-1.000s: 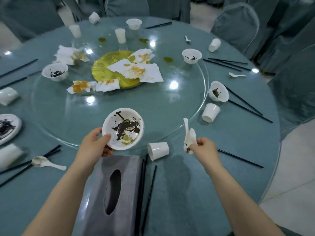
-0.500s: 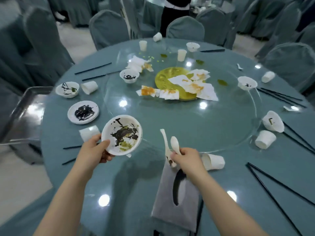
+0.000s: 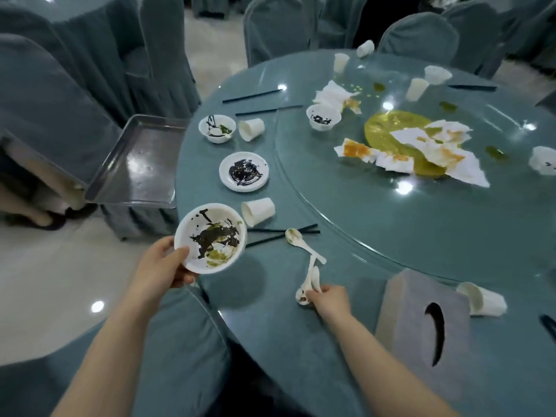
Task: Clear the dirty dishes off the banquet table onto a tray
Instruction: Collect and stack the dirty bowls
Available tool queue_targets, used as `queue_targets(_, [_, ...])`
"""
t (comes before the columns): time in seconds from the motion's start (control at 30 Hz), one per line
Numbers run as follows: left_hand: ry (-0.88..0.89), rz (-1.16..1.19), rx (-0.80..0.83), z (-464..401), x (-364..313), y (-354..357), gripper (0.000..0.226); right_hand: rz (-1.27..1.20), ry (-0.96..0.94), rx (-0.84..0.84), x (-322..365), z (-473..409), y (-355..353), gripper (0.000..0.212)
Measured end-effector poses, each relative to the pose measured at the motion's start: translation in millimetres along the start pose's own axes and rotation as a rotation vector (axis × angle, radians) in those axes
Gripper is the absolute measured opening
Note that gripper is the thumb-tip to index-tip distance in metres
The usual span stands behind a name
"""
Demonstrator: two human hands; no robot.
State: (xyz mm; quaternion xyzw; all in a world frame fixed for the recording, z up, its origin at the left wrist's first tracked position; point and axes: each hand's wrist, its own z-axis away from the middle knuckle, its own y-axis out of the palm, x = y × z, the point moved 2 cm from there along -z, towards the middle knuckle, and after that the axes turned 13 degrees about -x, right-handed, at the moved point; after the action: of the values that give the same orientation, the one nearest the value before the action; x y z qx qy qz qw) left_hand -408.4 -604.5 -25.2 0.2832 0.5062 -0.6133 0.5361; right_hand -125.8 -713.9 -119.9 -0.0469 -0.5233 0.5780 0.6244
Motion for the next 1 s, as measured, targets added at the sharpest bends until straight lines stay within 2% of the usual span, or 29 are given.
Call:
queue_targets(0.1, [-0.048,-0.009,-0.005,-2.2,13.9,-13.6,0.019,0.052,-0.047,0.000,5.6,6.2,12.8,0.040])
queue_targets(0.13, [-0.059,-0.014,-0.003,-1.9,17.9,-15.7,0.020,0.072,-0.081,-0.013,7.6,7.1,13.9,0.040])
queue_targets(0.23, [-0.088,-0.018,-0.007,-2.3,27.1,-15.9,0.023,0.188,-0.240,-0.069,16.7,8.7,10.5,0.015])
queue_targets(0.3, [-0.112,-0.006,-0.010,-2.6,31.0,-12.6,0.022,0.339,-0.416,-0.043,21.3,5.4,7.8,0.014])
queue_targets(0.47, [-0.128,0.007,-0.024,-1.9,30.9,-9.4,0.021,0.674,-0.871,0.181,29.7,-12.1,7.0,0.046])
queue_targets(0.57, [-0.127,0.009,-0.062,-3.9,27.7,-11.0,0.023,0.832,-1.090,0.229,32.0,-20.5,10.8,0.053])
queue_targets(0.67, [-0.125,0.009,-0.077,-4.5,26.2,-9.8,0.024,0.856,-1.145,0.286,28.0,-24.3,14.0,0.046])
queue_targets(0.77, [-0.124,0.002,-0.080,-3.9,26.9,-7.4,0.022,0.817,-1.136,0.264,30.9,-29.3,14.5,0.025])
queue_targets(1.0, [-0.130,-0.022,-0.095,-5.1,28.3,-3.7,0.025,0.778,-1.083,0.252,33.7,-38.5,9.0,0.025])
